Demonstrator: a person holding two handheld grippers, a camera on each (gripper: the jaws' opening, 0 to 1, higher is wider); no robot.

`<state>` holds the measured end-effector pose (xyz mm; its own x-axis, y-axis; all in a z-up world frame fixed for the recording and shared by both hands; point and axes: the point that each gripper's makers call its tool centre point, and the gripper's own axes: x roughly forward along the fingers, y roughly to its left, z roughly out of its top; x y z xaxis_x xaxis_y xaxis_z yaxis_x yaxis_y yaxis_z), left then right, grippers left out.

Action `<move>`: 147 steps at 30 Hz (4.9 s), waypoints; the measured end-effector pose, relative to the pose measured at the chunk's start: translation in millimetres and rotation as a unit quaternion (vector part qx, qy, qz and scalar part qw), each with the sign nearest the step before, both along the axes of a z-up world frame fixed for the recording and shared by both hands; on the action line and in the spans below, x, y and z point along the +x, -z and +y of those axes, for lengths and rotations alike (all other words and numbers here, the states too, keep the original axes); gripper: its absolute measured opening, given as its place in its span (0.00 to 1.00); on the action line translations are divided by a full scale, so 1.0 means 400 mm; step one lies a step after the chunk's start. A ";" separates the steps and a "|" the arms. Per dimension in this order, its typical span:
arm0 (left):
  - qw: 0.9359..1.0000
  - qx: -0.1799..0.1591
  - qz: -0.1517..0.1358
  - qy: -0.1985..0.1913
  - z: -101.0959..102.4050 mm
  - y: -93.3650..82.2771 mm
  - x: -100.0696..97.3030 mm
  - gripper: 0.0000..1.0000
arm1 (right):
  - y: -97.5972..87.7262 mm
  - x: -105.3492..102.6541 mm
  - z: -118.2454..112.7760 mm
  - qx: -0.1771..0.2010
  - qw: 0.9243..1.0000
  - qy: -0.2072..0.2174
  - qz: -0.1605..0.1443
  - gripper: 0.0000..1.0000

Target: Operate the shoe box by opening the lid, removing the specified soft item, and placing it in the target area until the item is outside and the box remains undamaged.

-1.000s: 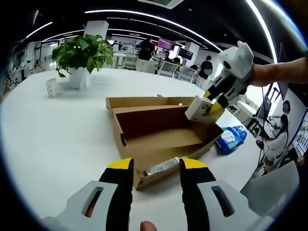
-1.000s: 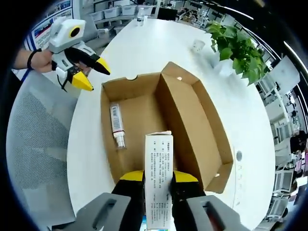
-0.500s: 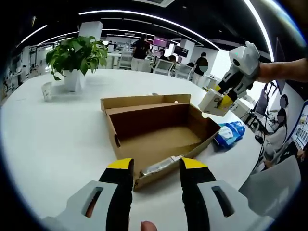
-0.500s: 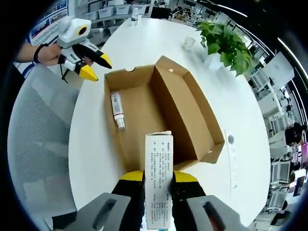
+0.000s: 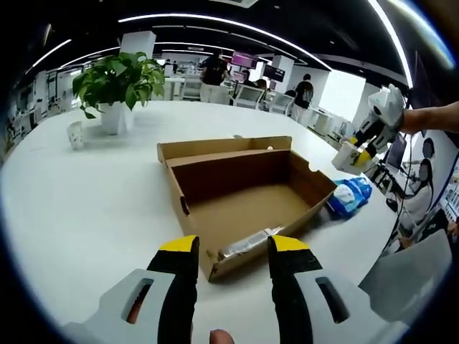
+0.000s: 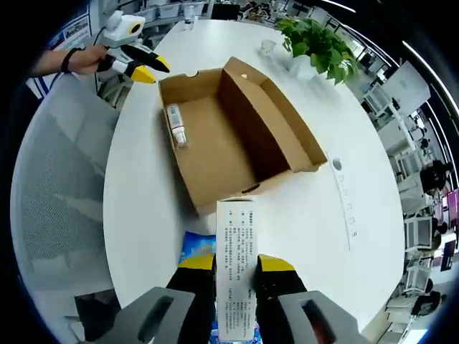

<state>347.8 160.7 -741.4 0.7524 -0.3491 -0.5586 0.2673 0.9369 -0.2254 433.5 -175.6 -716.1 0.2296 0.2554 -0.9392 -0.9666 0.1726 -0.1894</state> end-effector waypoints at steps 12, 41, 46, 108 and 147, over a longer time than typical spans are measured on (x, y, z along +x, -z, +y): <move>1.000 0.010 -0.011 -0.006 -0.002 -0.025 -0.010 0.42 | 0.028 -0.010 -0.158 -0.002 0.999 0.034 0.010 0.16; 0.998 0.044 0.001 -0.033 0.049 -0.008 -0.007 0.44 | 0.056 0.036 -0.346 -0.043 0.999 0.014 0.017 0.16; 0.998 0.048 0.006 -0.040 0.062 0.000 -0.007 0.43 | 0.053 0.077 -0.359 -0.052 0.999 0.008 0.013 0.16; 0.994 0.064 0.040 -0.084 0.124 0.044 -0.022 0.43 | 0.291 0.151 -0.460 -0.105 0.992 -0.050 0.048 0.17; 0.999 0.034 0.006 -0.042 0.048 0.010 0.009 0.42 | 0.004 0.150 -0.414 0.128 0.962 0.236 -0.046 0.30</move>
<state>351.4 179.8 -745.5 0.7703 -0.2464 -0.5882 0.1852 0.9690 -0.1633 493.4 -341.1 -717.6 0.4557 0.3227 -0.8296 -0.7501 0.6410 -0.1627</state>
